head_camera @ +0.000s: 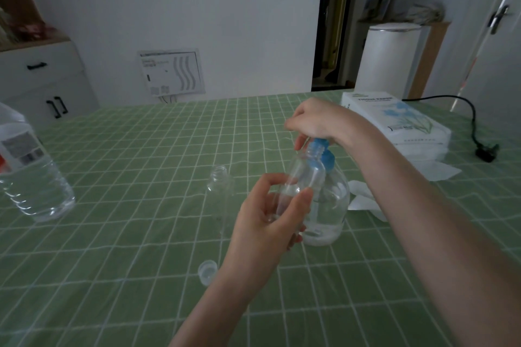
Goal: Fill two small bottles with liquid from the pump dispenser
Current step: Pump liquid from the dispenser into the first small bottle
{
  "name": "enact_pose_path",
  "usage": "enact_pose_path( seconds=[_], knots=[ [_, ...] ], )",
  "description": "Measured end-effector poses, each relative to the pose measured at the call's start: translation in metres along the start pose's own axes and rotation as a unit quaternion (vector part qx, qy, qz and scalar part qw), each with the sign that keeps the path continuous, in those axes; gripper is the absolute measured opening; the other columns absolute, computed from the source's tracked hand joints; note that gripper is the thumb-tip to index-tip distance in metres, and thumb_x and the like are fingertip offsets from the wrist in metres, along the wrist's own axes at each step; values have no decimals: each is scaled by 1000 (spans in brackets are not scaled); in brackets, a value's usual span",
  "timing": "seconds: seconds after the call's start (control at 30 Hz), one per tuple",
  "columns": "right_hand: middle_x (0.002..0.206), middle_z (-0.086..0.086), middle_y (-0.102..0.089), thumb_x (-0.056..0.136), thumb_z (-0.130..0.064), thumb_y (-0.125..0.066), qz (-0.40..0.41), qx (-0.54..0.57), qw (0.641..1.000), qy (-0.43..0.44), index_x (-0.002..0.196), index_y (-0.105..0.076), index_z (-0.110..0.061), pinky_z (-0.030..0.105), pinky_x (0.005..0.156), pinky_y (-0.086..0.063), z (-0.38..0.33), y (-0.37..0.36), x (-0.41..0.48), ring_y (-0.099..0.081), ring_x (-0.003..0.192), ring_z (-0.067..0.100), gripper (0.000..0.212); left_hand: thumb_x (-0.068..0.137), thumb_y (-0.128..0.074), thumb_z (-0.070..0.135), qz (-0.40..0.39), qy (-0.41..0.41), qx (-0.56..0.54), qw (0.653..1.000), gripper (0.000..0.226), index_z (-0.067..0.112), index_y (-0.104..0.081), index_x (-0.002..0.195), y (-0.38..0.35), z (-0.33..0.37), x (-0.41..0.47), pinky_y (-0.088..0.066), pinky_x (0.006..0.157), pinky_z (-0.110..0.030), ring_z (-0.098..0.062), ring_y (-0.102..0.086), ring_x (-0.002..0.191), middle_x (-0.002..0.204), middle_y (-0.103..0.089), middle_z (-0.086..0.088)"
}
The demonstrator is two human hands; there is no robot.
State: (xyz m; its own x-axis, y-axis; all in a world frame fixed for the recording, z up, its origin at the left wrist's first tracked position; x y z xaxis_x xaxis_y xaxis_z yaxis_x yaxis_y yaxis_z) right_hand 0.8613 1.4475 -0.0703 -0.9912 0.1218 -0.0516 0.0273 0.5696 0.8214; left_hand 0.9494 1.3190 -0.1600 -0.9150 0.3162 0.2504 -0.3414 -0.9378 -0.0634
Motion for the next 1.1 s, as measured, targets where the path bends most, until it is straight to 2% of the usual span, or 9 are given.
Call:
enact_pose_path(
  seconds=[0.13, 0.27, 0.37, 0.47, 0.57, 0.7, 0.73, 0.87, 1.1],
  knots=[
    [111, 14, -70, 96, -21, -48, -5, -14, 1000, -3, 125, -57, -3, 35, 86, -48, 0, -2, 0, -65, 104, 29, 35, 62, -63, 50, -1, -3, 9, 1000, 37, 24, -60, 89, 1, 0, 0, -43, 45, -14, -4, -54, 46, 67, -67, -1],
    [114, 16, -68, 96, -19, -47, -11, -12, 1000, -6, 127, -56, -1, 31, 77, -46, 4, -4, 1, -64, 102, 28, 37, 63, -63, 50, -2, -2, 12, 1000, 37, 24, -60, 89, 1, -2, -1, -41, 43, -15, -5, -53, 45, 68, -66, -4],
    [114, 17, -68, 97, -18, -47, -20, -3, 1000, -12, 125, -57, 1, 35, 91, -46, 7, -9, 0, -63, 107, 29, 36, 66, -63, 46, -4, 1, 15, 1000, 34, 22, -60, 90, 2, -3, -2, -39, 42, -16, -6, -51, 45, 67, -65, -6],
    [114, 17, -67, 97, -19, -48, -16, 1, 1000, -8, 127, -56, 0, 36, 93, -45, 7, -9, 0, -63, 107, 29, 37, 66, -63, 46, 0, 3, 16, 1000, 32, 24, -60, 89, 2, -4, -1, -39, 41, -16, -6, -53, 45, 67, -66, -3],
    [109, 15, -69, 97, -23, -47, -10, -16, 1000, -1, 123, -58, -1, 35, 84, -46, 4, -4, -1, -66, 98, 27, 36, 66, -63, 47, 0, 3, 14, 1000, 28, 27, -60, 87, 1, -2, 0, -41, 43, -16, -5, -54, 46, 69, -67, -3],
    [103, 13, -72, 98, -26, -46, -9, -52, 999, 0, 117, -62, -2, 29, 63, -43, -2, 2, -2, -56, 64, 19, 34, 63, -63, 49, 4, 0, 16, 1000, 34, 26, -61, 88, 1, 0, 0, -44, 45, -16, -5, -56, 47, 70, -68, -3],
    [105, 13, -71, 98, -26, -46, -14, -53, 998, -1, 118, -61, -2, 29, 65, -44, -2, 2, -2, -57, 66, 20, 35, 63, -63, 49, 3, 2, 16, 1000, 35, 25, -60, 89, 0, 0, 0, -44, 46, -16, -4, -56, 47, 70, -68, -2],
    [120, 15, -66, 98, -27, -46, -24, -36, 999, -6, 127, -57, -2, 33, 83, -43, -2, -1, -3, -63, 105, 29, 39, 64, -63, 48, 4, 1, 18, 1000, 37, 23, -60, 91, 0, 0, -1, -43, 45, -16, -4, -55, 47, 71, -67, -5],
    [121, 18, -64, 98, -23, -46, -35, -18, 999, -14, 131, -54, 0, 34, 86, -44, 4, -9, -4, -59, 96, 27, 41, 63, -63, 50, 5, 4, 21, 1000, 38, 23, -60, 90, 0, -3, -3, -41, 43, -15, -6, -54, 47, 71, -67, -7]
  ],
)
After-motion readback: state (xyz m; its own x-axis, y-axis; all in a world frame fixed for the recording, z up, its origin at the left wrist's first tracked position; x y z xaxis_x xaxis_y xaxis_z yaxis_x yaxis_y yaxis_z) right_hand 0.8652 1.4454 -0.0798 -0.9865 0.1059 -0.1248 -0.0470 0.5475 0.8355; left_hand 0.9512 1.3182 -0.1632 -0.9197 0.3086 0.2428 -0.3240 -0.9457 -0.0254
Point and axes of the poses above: each hand's wrist, its own x-axis towards the middle knuckle, its own y-axis out of the back of the hand, z = x × y, the point moved 1 cm from there along x, towards the middle knuckle
